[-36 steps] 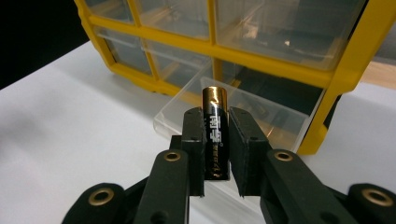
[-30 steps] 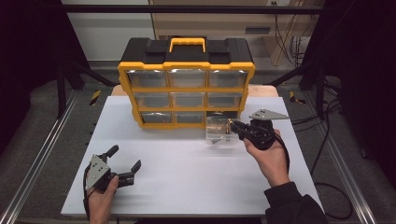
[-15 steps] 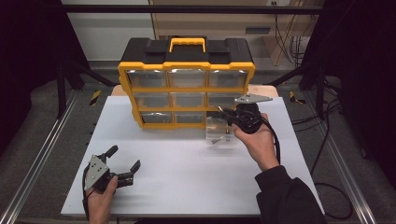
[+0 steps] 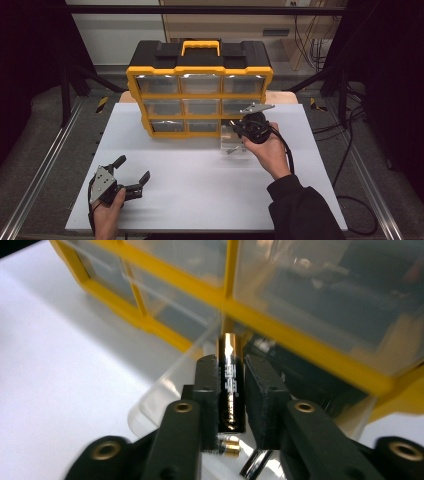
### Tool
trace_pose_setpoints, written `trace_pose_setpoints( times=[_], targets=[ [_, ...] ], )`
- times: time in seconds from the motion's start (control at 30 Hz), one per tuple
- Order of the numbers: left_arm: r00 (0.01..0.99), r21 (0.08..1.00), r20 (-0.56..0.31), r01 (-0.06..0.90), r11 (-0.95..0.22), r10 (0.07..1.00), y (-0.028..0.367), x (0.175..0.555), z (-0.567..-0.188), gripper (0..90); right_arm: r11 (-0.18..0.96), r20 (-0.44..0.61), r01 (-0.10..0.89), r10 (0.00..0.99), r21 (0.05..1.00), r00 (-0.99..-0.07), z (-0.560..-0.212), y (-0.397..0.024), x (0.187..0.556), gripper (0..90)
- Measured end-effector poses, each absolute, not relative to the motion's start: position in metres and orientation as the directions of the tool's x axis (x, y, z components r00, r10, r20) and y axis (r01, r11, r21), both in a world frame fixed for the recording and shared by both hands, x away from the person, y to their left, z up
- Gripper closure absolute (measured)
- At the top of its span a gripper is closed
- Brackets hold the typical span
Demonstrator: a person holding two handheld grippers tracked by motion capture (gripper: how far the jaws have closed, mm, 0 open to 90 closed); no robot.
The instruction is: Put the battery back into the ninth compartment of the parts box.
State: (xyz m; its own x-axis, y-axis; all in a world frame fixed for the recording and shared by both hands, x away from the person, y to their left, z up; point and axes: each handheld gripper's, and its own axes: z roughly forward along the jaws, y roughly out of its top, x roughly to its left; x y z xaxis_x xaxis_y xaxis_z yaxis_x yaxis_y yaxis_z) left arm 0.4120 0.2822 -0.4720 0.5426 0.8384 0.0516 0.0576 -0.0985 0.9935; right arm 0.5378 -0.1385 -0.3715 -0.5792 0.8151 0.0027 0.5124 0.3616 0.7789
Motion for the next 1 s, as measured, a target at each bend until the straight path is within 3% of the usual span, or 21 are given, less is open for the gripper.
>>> trace_pose_setpoints(
  times=[0.4, 0.57, 0.73, 1.0],
  targets=[
    [0.537, 0.994, 0.047, 0.06, -0.094, 0.842, 0.285, 0.412, -0.472, 0.3, 0.223, 0.06, 0.413, 0.819, 0.883, -0.57, -0.364, -0.164, 0.511, 27.0],
    [0.536, 0.994, 0.048, 0.057, -0.093, 0.843, 0.286, 0.41, -0.471, 0.3, 0.147, 0.086, 0.35, 0.818, 0.925, -0.568, -0.36, -0.177, 0.489, 14.4],
    [0.533, 0.995, 0.04, 0.059, -0.085, 0.845, 0.288, 0.41, -0.471, 0.3, 0.129, 0.055, 0.289, 0.832, 0.949, -0.552, -0.363, -0.194, 0.471, 6.6],
    [0.521, 0.997, 0.026, 0.053, -0.063, 0.853, 0.298, 0.409, -0.469, 0.2, 0.066, 0.06, 0.23, 0.863, 0.971, -0.502, -0.373, -0.225, 0.451, 7.4]
  ],
)
